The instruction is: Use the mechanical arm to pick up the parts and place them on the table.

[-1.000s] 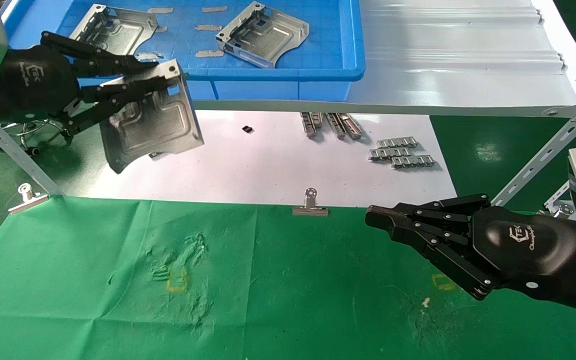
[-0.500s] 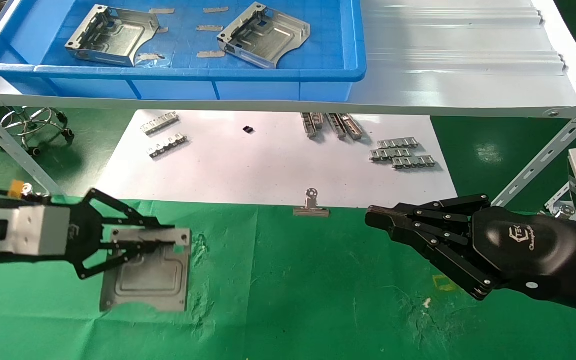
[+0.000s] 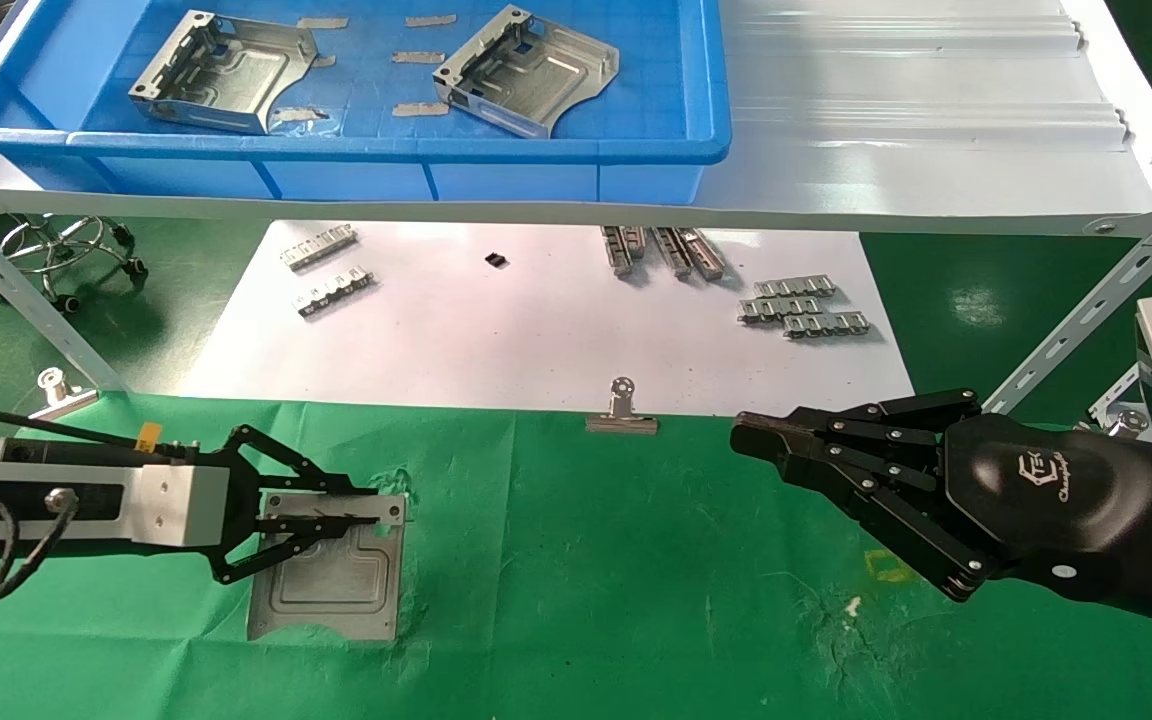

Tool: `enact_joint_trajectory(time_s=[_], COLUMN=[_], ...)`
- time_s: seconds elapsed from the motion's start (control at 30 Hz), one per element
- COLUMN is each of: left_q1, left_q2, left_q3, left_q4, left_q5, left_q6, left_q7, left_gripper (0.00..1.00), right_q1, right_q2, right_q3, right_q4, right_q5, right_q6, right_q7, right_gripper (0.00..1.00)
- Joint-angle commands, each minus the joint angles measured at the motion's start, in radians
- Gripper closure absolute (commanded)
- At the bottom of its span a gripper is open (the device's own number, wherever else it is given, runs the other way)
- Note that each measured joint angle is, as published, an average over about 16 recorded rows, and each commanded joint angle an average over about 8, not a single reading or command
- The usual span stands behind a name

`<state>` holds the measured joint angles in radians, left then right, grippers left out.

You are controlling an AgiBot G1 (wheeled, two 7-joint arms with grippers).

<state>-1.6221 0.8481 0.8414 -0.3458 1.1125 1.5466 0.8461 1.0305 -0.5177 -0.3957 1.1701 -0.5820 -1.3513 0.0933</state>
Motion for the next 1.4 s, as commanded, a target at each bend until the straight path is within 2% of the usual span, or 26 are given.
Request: enact_joint_trajectory(time_s=[0.03, 0.33, 0.37, 0.6, 0.63, 1.1, 1.23, 1.4], left_q1=[-0.008, -0.008, -0.008, -0.012, -0.013, -0.034, -0.045, -0.034], left_q2=[0.013, 0.063, 0.068, 0.095, 0.098, 0.110, 0.094, 0.054], left_q3=[0.002, 0.022, 0.024, 0.030, 0.030, 0.016, 0.007, -0.007], left_q4=[0.034, 0.138, 0.147, 0.200, 0.206, 0.268, 0.263, 0.185], left_q5=[0.006, 0.028, 0.030, 0.039, 0.039, 0.019, -0.002, -0.066], left_q6=[-0.004, 0.003, 0.002, -0.012, -0.015, -0.005, 0.034, 0.058], left_q7=[0.026, 0.091, 0.097, 0.141, 0.148, 0.209, 0.171, 0.065], left_gripper=[1.00, 1.00, 0.96, 0.09, 0.00, 0.00, 0.00, 0.00], right_q1=[0.000, 0.000, 0.000, 0.000, 0.000, 0.000, 0.000, 0.000], right_q2=[0.000, 0.000, 0.000, 0.000, 0.000, 0.000, 0.000, 0.000], right_q3=[0.000, 0.000, 0.000, 0.000, 0.000, 0.000, 0.000, 0.000], right_q4=[0.000, 0.000, 0.000, 0.000, 0.000, 0.000, 0.000, 0.000], right_q5=[0.000, 0.000, 0.000, 0.000, 0.000, 0.000, 0.000, 0.000], right_q6=[0.000, 0.000, 0.000, 0.000, 0.000, 0.000, 0.000, 0.000], right_q7=[0.000, 0.000, 0.000, 0.000, 0.000, 0.000, 0.000, 0.000], right_gripper=[1.00, 1.00, 1.00, 1.00, 1.00, 1.00, 1.00, 1.00])
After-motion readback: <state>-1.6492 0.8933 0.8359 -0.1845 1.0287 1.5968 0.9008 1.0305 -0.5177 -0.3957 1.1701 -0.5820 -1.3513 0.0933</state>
